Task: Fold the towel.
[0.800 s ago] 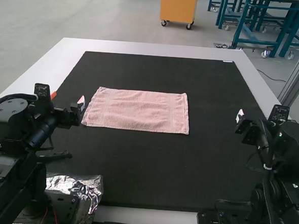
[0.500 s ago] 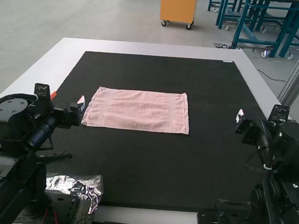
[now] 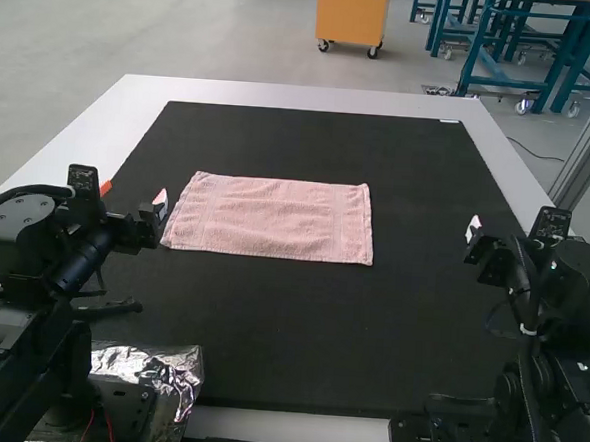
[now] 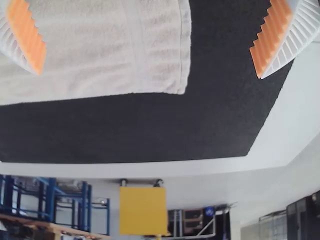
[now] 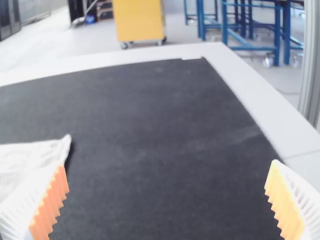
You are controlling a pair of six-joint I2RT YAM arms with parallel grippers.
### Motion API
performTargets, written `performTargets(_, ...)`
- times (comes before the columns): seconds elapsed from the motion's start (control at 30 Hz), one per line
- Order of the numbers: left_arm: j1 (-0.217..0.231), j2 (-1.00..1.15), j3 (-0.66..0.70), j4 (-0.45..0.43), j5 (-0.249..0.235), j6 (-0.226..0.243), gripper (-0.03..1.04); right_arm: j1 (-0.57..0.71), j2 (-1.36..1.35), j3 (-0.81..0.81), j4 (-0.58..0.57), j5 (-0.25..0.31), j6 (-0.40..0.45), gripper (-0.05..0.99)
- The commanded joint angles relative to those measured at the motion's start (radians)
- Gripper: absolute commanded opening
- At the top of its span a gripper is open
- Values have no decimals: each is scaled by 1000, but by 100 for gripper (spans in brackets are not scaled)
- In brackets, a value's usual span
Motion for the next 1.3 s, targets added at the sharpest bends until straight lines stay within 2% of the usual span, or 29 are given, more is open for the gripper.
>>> performTargets(0.0,6,-2,-5,6,-5,-9,96,-11,-8,-7,6,10,6,91)
performTargets(0.37,6,-2,-5,8,-5,-9,96,-11,-8,-7,6,10,6,91)
performTargets(0.4,7,-2,-5,8,-5,-9,96,-11,-8,-7,6,3,6,91)
performTargets(0.47,7,-2,-5,6,-5,-9,96,-11,-8,-7,2,-47,6,91)
performTargets(0.57,6,-2,-5,6,-5,-1,96,-13,-8,-9,6,-49,5,91)
performTargets(0.6,6,-2,-5,11,-5,14,96,-11,-8,-7,16,-49,5,91)
performTargets(0.63,4,-2,-5,17,-3,58,96,-11,-8,-7,34,-47,5,91)
performTargets(0.67,0,-2,-5,22,-3,146,96,-9,-8,-7,68,-43,5,91)
performTargets(0.7,0,-2,-5,28,-3,190,96,-13,-8,-7,98,-32,-3,91)
performTargets(0.73,-2,-2,-5,46,-3,192,96,-16,-8,-7,135,-21,-54,91)
performTargets(0.83,6,-2,-5,138,-3,198,96,-13,-8,-6,198,-24,-317,91)
performTargets(0.87,7,-2,-5,164,-5,201,95,-11,-8,-7,201,-24,-353,91)
performTargets(0.97,10,-2,-5,213,-11,224,95,-8,-8,-7,204,-35,-402,91)
performTargets(1.03,10,-2,-5,219,-29,264,95,-8,-8,-7,249,-44,-434,91)
performTargets(1.1,10,-2,-5,232,-46,270,96,-5,-10,-9,267,-93,-592,91)
performTargets(1.17,10,-2,-5,276,-98,275,96,-9,-10,-9,296,-99,-594,90)
performTargets(1.27,12,0,15,311,-113,276,96,-17,-7,10,364,-87,-589,90)
